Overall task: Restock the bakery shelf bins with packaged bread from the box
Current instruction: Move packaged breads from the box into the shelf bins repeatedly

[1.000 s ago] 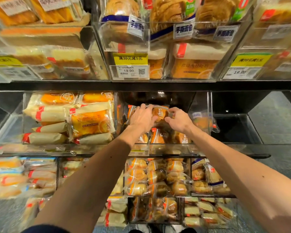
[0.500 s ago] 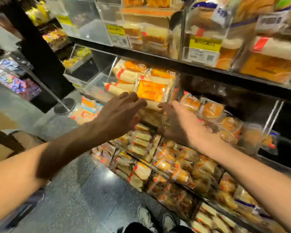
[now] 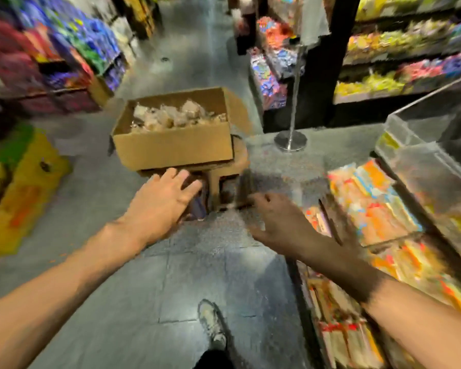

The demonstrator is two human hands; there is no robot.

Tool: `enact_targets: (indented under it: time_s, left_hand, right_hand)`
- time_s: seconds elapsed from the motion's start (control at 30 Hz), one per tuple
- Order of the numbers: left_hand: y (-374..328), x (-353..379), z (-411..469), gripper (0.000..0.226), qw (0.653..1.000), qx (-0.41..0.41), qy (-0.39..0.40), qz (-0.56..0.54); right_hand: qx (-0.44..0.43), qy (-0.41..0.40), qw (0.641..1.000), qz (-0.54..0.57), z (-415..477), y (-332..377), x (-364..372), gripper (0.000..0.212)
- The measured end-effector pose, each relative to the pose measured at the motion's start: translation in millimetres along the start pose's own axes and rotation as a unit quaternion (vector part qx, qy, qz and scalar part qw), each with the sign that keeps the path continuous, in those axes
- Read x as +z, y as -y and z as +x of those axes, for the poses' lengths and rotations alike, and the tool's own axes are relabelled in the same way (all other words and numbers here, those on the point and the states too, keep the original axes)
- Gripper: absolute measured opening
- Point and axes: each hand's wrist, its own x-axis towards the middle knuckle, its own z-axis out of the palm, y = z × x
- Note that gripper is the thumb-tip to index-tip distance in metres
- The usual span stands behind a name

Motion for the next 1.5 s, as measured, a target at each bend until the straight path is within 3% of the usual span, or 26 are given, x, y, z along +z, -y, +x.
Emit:
enact_targets:
  time_s: [0.23,0.5,0.9,1.2,1.3,1.4,1.5]
  left_hand:
    - [172.9,94.7,-3.5,0.057,0.995,-0.081,0.037,-0.048]
    - [325.2,169.3,85.0,0.042,0.979,-0.15,0.09,-0.101]
    - [436.3,329.0,218.7,0.045,0.948,-0.204,0.17,-0.177]
    - [530.7,451.4,306.9,0.055,0.852,-0.349,0.284,-0.267]
    - [541.6,485.4,333.2,0.057,0.837,-0.359,0.307,-0.275]
    - [544.1,519.5,360.1,0.059,0.826,-0.361,0.319,-0.291]
    - [539.9,552.0,380.7,0.065,0.814,-0.375,0.332,-0.296]
  right_hand:
    - [-0.069,0.063,0.995,-0.035,195.7,86.0,24.7,0.063]
    - [-0.009,0.083,0.996,0.021,369.9,118.5,14.1,0.061]
    - [0.024,0.112,0.986,0.122,621.9,98.7,58.6,0.066]
    - [0.047,0.162,0.975,0.147,831.8,78.3,111.0,0.076]
    - [0.039,0.152,0.98,0.119,875.2,71.0,125.9,0.077]
    - [0.029,0.13,0.989,0.07,915.4,63.5,143.2,0.091]
    - [0.047,0.171,0.982,0.058,948.2,58.6,162.2,0.121]
